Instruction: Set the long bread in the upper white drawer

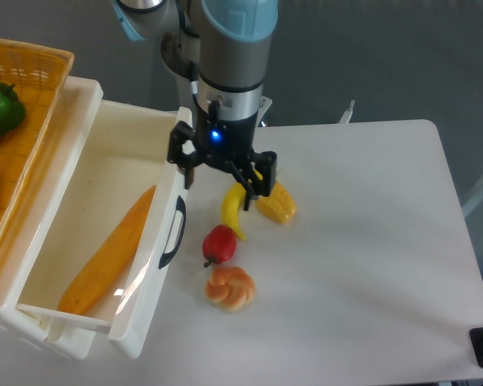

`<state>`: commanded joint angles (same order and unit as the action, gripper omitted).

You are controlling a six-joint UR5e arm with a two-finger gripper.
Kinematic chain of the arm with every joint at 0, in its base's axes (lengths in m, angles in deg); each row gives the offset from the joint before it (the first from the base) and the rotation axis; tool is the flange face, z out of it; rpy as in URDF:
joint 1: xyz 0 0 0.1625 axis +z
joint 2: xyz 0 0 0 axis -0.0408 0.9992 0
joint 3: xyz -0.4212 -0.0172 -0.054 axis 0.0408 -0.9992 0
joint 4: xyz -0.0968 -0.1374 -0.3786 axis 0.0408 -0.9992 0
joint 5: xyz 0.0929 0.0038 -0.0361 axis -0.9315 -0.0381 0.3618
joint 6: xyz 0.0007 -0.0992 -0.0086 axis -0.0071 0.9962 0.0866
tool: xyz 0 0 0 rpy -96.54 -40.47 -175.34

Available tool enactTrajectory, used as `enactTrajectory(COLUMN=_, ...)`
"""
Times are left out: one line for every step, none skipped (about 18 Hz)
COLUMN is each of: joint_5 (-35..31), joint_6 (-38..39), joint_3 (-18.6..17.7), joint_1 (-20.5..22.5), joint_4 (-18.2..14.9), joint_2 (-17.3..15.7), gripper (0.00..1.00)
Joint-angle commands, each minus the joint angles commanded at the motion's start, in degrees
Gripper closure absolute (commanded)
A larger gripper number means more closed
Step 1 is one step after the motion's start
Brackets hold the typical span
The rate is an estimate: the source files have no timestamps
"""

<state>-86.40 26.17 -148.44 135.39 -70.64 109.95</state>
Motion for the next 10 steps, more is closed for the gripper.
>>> enactTrajectory(joint_5=-2.2, joint_6=-1.2, joint_3=0.0, joint_1=-0.1, joint_4=0.0, joint_2=0.9, gripper=0.00)
enactTrajectory(joint_5=-4.3, joint_6=-1.8, joint_3=0.0, joint_1=-0.2, joint_4=0.0, joint_2=2.1, gripper=0.00)
enactTrajectory(joint_5=-6.3, joint_6=-1.9, joint_3=-0.1, joint_1=-0.3, joint_4=0.0, joint_2=3.2, gripper=0.00)
enactTrajectory(joint_5=-7.3, joint_6=-2.0, joint_3=-0.1, joint_1=-0.4, joint_4=0.3, joint_2=4.2, gripper=0.00)
enactTrajectory(joint_5=-7.5, joint_6=-2.0, joint_3=-0.1, joint_1=-0.7, joint_4=1.3, joint_2=5.0, gripper=0.00)
enactTrajectory(joint_5=-7.5, joint_6=-2.0, joint_3=-0.4, joint_1=-0.7, joint_4=2.9, joint_2=5.7, gripper=0.00)
enactTrajectory(joint_5=-7.5, joint_6=-2.0, joint_3=-0.8, joint_1=-0.7, joint_4=4.3, joint_2=6.3, gripper=0.00)
enactTrajectory(joint_5=-7.4, joint_6=-2.0, joint_3=-1.0, joint_1=-0.7, joint_4=5.3, joint_2=7.0, gripper=0.00)
enactTrajectory(joint_5=-7.4, joint_6=-2.0, joint_3=-1.0, joint_1=-0.6, joint_4=5.6, joint_2=7.4, gripper=0.00)
enactTrajectory(joint_5=-7.4, joint_6=-2.0, joint_3=-1.0, joint_1=-0.6, joint_4=5.8, joint_2=7.6, gripper=0.00)
